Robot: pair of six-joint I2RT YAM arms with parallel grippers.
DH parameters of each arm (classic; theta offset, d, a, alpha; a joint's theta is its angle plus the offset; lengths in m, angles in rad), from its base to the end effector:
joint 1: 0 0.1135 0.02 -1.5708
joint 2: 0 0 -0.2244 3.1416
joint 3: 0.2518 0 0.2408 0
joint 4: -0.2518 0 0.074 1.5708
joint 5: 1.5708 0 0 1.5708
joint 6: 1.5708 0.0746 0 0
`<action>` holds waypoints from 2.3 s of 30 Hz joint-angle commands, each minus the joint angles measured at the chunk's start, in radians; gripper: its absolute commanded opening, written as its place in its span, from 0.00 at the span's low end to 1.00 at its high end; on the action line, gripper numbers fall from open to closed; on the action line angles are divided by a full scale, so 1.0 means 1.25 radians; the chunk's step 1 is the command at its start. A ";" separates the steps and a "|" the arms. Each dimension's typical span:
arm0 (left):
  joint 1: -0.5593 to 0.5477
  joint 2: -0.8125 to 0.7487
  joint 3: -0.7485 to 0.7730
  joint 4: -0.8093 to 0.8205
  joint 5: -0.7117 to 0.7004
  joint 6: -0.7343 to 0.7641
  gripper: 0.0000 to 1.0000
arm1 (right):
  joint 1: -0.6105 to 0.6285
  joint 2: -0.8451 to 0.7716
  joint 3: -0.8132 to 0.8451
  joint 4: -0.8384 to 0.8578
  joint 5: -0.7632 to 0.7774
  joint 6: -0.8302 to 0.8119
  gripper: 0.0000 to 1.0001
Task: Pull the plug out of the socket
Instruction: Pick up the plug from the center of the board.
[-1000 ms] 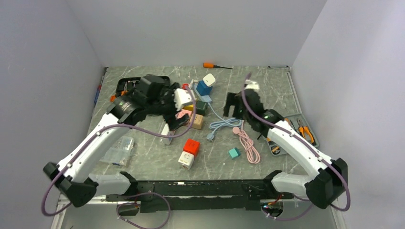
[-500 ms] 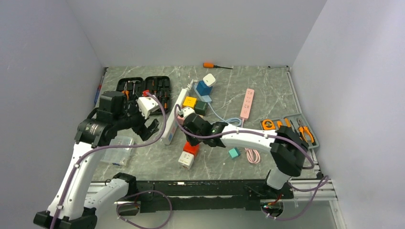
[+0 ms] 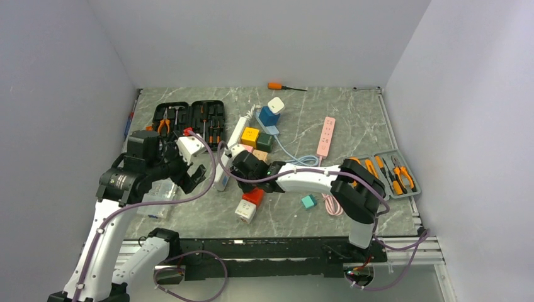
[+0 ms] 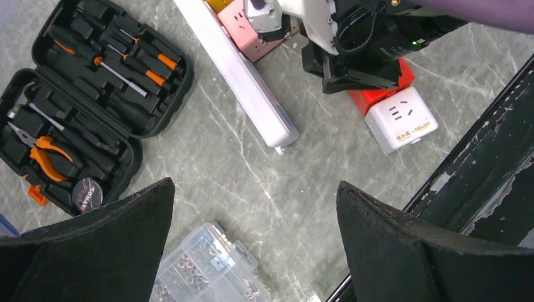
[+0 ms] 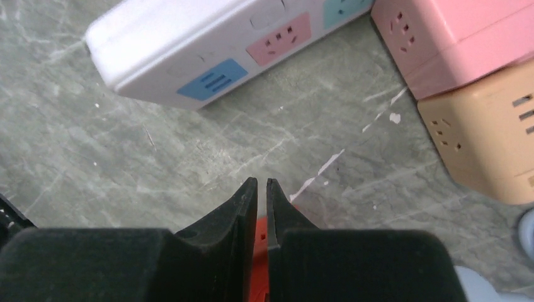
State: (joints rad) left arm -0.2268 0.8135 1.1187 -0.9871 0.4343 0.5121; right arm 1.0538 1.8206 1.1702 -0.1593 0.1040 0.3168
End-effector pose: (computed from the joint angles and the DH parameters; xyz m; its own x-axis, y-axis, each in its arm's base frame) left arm 0.1686 -0.0711 0.3146 -0.2794 0.5207 -0.8067 0.7562 0.6371 0.1493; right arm 0.2043 0.3436 0.1302 -0.5984 -0.4256 -0.6788 -0.6765 0.7224 0.1434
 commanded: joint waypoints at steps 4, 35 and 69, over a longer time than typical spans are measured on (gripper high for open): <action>0.005 -0.025 -0.016 -0.004 -0.008 0.034 0.99 | -0.002 -0.079 -0.103 0.046 0.032 0.019 0.21; 0.005 -0.030 -0.018 -0.041 0.064 0.051 0.99 | -0.147 -0.498 -0.380 0.189 -0.320 -0.157 1.00; 0.005 -0.024 0.050 -0.062 0.063 0.102 0.99 | -0.014 -0.315 -0.435 0.182 -0.297 -0.369 1.00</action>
State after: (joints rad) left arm -0.2256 0.8120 1.1526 -1.0813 0.4751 0.6182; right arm 1.0256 1.4265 0.6460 0.0250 -0.3138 -0.1493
